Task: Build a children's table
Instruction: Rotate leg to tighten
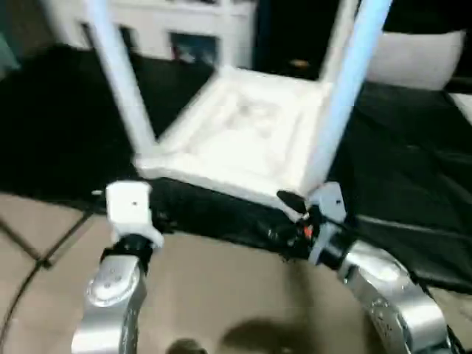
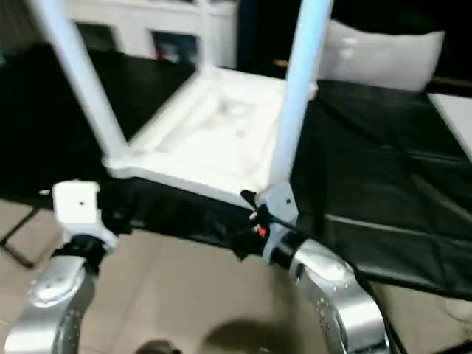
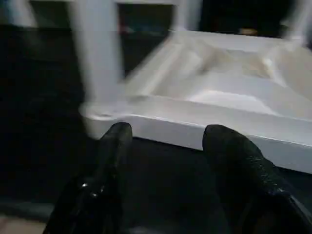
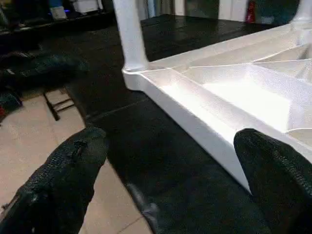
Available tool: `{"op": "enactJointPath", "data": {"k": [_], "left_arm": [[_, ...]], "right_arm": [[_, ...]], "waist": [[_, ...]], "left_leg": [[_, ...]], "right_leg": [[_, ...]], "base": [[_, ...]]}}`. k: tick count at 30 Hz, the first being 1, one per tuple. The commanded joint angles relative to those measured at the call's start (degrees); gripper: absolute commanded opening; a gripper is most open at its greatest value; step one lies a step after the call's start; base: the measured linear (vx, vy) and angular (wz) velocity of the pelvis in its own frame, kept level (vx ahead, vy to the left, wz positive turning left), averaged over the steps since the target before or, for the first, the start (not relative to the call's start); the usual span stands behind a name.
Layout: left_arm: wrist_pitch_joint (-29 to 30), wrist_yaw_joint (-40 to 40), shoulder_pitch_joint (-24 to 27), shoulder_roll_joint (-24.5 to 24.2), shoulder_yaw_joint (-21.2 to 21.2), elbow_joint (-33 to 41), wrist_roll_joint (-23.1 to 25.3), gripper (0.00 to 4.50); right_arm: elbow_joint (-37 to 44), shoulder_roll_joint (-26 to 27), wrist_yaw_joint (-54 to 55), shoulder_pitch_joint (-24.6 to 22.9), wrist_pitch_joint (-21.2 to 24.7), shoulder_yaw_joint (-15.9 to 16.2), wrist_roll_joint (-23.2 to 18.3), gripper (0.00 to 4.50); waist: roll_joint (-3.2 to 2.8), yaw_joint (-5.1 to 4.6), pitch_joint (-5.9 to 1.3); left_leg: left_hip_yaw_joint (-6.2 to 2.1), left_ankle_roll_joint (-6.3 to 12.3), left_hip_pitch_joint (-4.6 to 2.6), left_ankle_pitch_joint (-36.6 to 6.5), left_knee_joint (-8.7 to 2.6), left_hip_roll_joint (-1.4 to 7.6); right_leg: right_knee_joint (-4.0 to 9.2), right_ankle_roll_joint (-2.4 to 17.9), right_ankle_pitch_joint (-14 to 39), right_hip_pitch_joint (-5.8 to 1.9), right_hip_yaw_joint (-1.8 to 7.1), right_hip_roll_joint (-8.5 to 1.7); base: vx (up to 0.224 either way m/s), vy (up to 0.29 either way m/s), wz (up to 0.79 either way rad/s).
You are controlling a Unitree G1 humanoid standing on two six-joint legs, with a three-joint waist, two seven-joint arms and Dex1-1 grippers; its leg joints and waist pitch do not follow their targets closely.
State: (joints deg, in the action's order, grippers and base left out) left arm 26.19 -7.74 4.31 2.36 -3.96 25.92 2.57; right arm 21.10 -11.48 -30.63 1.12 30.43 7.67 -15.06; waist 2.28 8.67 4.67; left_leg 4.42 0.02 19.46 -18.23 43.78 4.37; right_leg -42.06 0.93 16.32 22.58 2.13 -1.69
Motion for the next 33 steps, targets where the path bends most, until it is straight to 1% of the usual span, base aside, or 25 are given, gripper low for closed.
{"op": "enactJointPath", "data": {"k": [1, 2, 3, 4, 5, 6, 7, 9, 12, 13, 14, 16, 17, 19, 21, 22, 23, 26, 27, 28, 29, 30, 31, 32, 33], "left_arm": [[-0.3, 1.1, -0.7, 0.2, -0.8, 0.2, 0.3, 2.84], [-0.1, 1.2, -1.1, -0.1, -1.1, 0.1, 0.1, 2.84], [0.2, 0.8, -1.5, -0.8, -1.5, -0.2, -0.2, 2.84], [0.6, 0.7, -1.7, -1.3, -1.7, -0.4, -0.4, 2.84], [0.7, 0.6, -1.8, -1.5, -1.7, -0.5, -0.4, 2.84], [0.9, 0.5, -2.0, -1.7, -1.8, -0.6, -0.6, 2.84], [1.2, 0.1, -2.4, -2.2, -1.9, -0.9, -1.2, 2.84], [1.8, -0.8, -3.1, -3.2, -2.0, -1.7, -2.0, 2.84], [1.7, -1.6, -3.9, -4.0, -2.2, -2.5, -2.3, 2.84], [1.4, -2.2, -4.2, -4.3, -2.1, -2.7, -2.7, 2.84], [1.0, -2.6, -4.3, -4.5, -2.0, -2.9, -3.0, 2.84], [3.4, -2.6, -3.0, -3.9, -1.3, -1.4, -3.4, 2.84], [3.9, -2.4, -1.9, -3.8, -0.6, -0.6, -2.9, 2.84], [3.1, -1.9, -0.4, -3.9, 0.3, 0.0, -2.2, 2.84], [3.3, -1.5, 1.9, -4.2, 1.5, 1.3, -1.7, 2.84], [3.1, -1.6, 2.1, -4.1, 1.4, 1.5, -2.1, 2.84], [3.1, -1.6, 2.1, -4.1, 1.4, 1.5, -2.1, 2.84], [2.3, -2.3, 1.7, -4.6, 1.2, 1.1, -3.0, 2.84], [2.5, -2.5, 1.5, -4.8, 1.1, 1.0, -3.2, 2.84], [2.5, -2.5, 1.5, -4.8, 1.1, 1.0, -3.2, 2.84], [2.4, -2.7, 1.0, -5.0, 0.9, 0.8, -3.3, 2.84], [2.6, -2.6, 0.4, -5.2, 0.6, 0.7, -3.4, 2.84], [2.7, -2.5, 0.1, -5.4, 0.5, 0.5, -3.4, 2.84], [2.5, -2.4, -0.1, -5.6, 0.5, 0.5, -3.5, 2.84], [2.6, -2.3, -0.2, -5.6, 0.4, 0.4, -3.5, 2.84]], "right_arm": [[-0.1, 0.2, 0.0, 0.4, -1.4, 0.1, 0.6, 4.5], [-0.4, 0.4, 0.1, 0.8, -1.8, -0.2, 0.5, 4.5], [-0.9, 0.8, 0.4, 1.6, -2.7, -0.5, 0.7, 4.5], [-1.3, 1.0, 0.7, 2.1, -3.3, -0.6, 0.7, 4.5], [-1.4, 1.1, 0.7, 2.3, -3.5, -0.7, 0.7, 4.5], [-1.6, 1.3, 0.8, 2.6, -3.7, -0.8, 0.6, 4.5], [-1.8, 1.4, 1.0, 3.1, -3.8, -0.8, 0.3, 4.5], [-2.1, 1.4, 1.0, 3.6, -3.3, -0.5, -0.1, 4.5], [-2.8, 1.6, 1.6, 4.1, -3.3, -0.1, 0.3, 4.5], [-3.4, 1.9, 2.8, 4.4, -3.5, 0.0, 1.2, 4.5], [-3.9, 2.2, 4.1, 4.6, -3.9, 0.0, 2.2, 4.5], [-3.3, 3.0, 7.2, 3.9, 0.8, -0.4, 2.8, 4.5], [-2.8, 3.2, 7.6, 3.3, 2.5, -0.6, 2.5, 4.5], [-1.7, 2.8, 7.0, 1.8, 2.7, -0.4, 1.8, 4.5], [0.1, 1.7, 5.5, -1.3, 0.5, 0.2, 1.3, 4.5], [0.5, 1.6, 5.5, -1.9, 0.3, 0.3, 1.3, 4.5], [0.5, 1.6, 5.5, -1.9, 0.3, 0.3, 1.3, 4.5], [1.1, 2.0, 6.7, -3.1, 0.5, 0.0, 1.1, 4.5], [1.2, 2.1, 7.2, -3.2, 0.9, -0.1, 1.2, 4.5], [1.2, 2.1, 7.2, -3.2, 0.9, -0.1, 1.2, 4.5], [1.0, 2.4, 7.9, -3.2, 1.0, -0.7, 1.3, 4.5], [1.0, 2.9, 8.6, -3.0, 1.8, -1.4, 1.0, 4.5], [1.0, 3.2, 8.9, -2.8, 2.2, -1.8, 0.9, 4.5], [1.0, 3.3, 9.2, -2.7, 2.2, -2.1, 0.8, 4.5], [1.1, 3.5, 9.3, -2.6, 1.8, -2.2, 0.6, 4.5]], "waist": [[1.44, -0.15, -2.35], [-2.11, -1.09, -2.57], [-3.36, -3.17, -1.74], [-3.95, -4.18, -2.0], [-4.57, -5.25, -2.3], [-4.27, -6.11, -1.84], [-3.83, -6.36, -1.69], [-2.94, -6.94, -0.8], [-2.83, -7.64, -1.01], [-2.83, -7.64, -1.01], [-2.65, -7.76, -1.47], [-2.98, -7.57, -1.62], [-2.64, -7.48, -1.89], [-2.55, -7.1, -1.92], [-2.51, -6.87, -1.73], [-3.12, -6.55, -1.92], [-2.63, -6.63, -2.24], [-2.82, -6.36, -2.72], [-2.66, -6.27, -2.87], [-2.42, -5.93, -3.16], [-1.99, -5.54, -3.47], [-1.35, -4.18, -3.42], [-1.34, -3.17, -3.4], [-1.3, -1.65, -3.05], [-1.38, -1.17, -2.82]], "left_leg": [[-1.11, 2.6, 1.17, 4.5, -3.57, 1.35], [-1.64, 1.14, -0.1, 8.6, -10.34, 4.68], [-2.86, 1.69, -1.46, -9.1, -13.86, 8.39], [-3.5, -0.15, -1.54, -15.6, -14.53, 9.69], [-3.8, -2.42, -1.31, -22.5, -15.22, 9.9], [-3.65, -3.32, -0.5, -25.9, -15.74, 9.45], [-3.3, -3.49, -0.17, -26.3, -15.67, 9.0], [-1.84, -5.4, -0.76, -30.1, -14.91, 7.55], [-1.69, -5.86, -0.31, -28.0, -14.64, 7.24], [-1.69, -5.86, -0.31, -28.0, -14.64, 7.24], [-1.74, -5.63, 0.4, -25.0, -14.95, 7.43], [-1.34, -5.17, 0.69, -20.5, -14.79, 7.58], [-0.94, -4.41, 1.01, -16.1, -14.52, 7.65], [-0.24, -2.95, 0.94, -12.9, -14.33, 7.84], [0.19, -2.65, 1.09, -14.0, -14.46, 8.13], [0.28, -2.94, 1.01, -13.4, -14.4, 8.18], [0.46, -2.63, 1.16, -11.6, -14.27, 8.11], [1.04, -0.41, 1.96, -3.4, -13.89, 8.01], [1.43, 0.71, 2.1, -1.8, -13.52, 7.65], [1.86, 4.1, 2.55, 1.8, -12.91, 7.1], [4.12, 3.29, 1.26, 2.0, -11.5, 6.46], [4.64, 0.96, 1.76, -0.7, -9.42, 5.4], [3.96, 0.55, 2.22, -1.9, -7.95, 5.26], [2.15, -0.55, 3.46, -4.1, -4.68, 5.18], [-0.07, -1.71, 4.79, -4.8, -2.7, 4.42]], "right_leg": [[10.78, -5.4, 0.6, -4.29, 7.61, -7.57], [11.04, 5.4, 7.0, -3.97, 2.75, -5.09], [10.57, 7.4, 13.1, -1.75, 0.03, -2.62], [9.48, 7.8, 12.0, -1.83, -0.58, -2.57], [9.23, 8.1, 6.2, -2.57, -1.69, -3.14], [9.94, 7.7, 3.8, -3.45, -2.4, -4.01], [10.5, 7.6, 4.9, -3.68, -2.4, -4.61], [13.28, 4.3, 23.8, -2.67, -2.51, -6.3], [14.51, 1.8, 30.8, -2.76, -3.12, -6.98], [14.51, 1.8, 30.8, -2.76, -3.12, -6.98], [14.17, 2.4, 25.3, -3.47, -3.43, -7.2], [13.67, 4.5, 19.6, -3.13, -2.78, -7.27], [13.25, 6.1, 15.9, -3.17, -2.34, -7.36], [13.18, 7.2, 14.9, -2.94, -2.16, -7.31], [13.33, 7.1, 16.8, -2.7, -2.17, -7.19], [13.12, 7.4, 15.5, -2.53, -2.13, -7.09], [13.02, 7.8, 13.0, -2.71, -2.14, -6.89], [12.26, 9.5, 4.7, -3.19, -2.2, -7.04], [12.21, 10.1, 3.5, -3.29, -1.93, -7.42], [12.2, 12.3, 1.4, -3.93, -1.31, -8.66], [12.93, 13.4, 2.0, -3.19, 1.3, -8.1], [14.3, 14.1, 5.2, -4.53, 5.68, -8.72], [15.06, 15.0, 7.2, -5.24, 7.93, -10.21], [16.32, 17.0, 10.5, -6.11, 12.42, -12.15], [16.4, 17.5, 14.2, -6.37, 13.84, -11.97]], "base": [[-0.112, 0.052, 0.14], [-0.179, 0.129, 0.15], [-0.125, 0.12, 0.01], [-0.121, 0.15, 0.03], [-0.101, 0.141, 0.02], [-0.101, 0.141, 0.02], [-0.09, 0.12, -0.04], [-0.097, 0.086, -0.05], [-0.025, 0.019, -0.01], [0.0, 0.0, 0.0], [0.0, 0.0, 0.0], [0.0, 0.0, 0.0], [0.0, 0.0, 0.0], [0.0, 0.0, 0.0], [0.0, 0.0, 0.0], [0.058, -0.03, 0.04], [0.06, -0.034, 0.04], [0.055, -0.029, 0.01], [0.056, -0.023, -0.01], [0.056, -0.017, 0.0], [0.049, 0.004, -0.18], [0.049, 0.004, -0.18], [0.035, 0.044, -0.44], [0.013, 0.104, -0.63], [0.013, 0.104, -0.63]]}}
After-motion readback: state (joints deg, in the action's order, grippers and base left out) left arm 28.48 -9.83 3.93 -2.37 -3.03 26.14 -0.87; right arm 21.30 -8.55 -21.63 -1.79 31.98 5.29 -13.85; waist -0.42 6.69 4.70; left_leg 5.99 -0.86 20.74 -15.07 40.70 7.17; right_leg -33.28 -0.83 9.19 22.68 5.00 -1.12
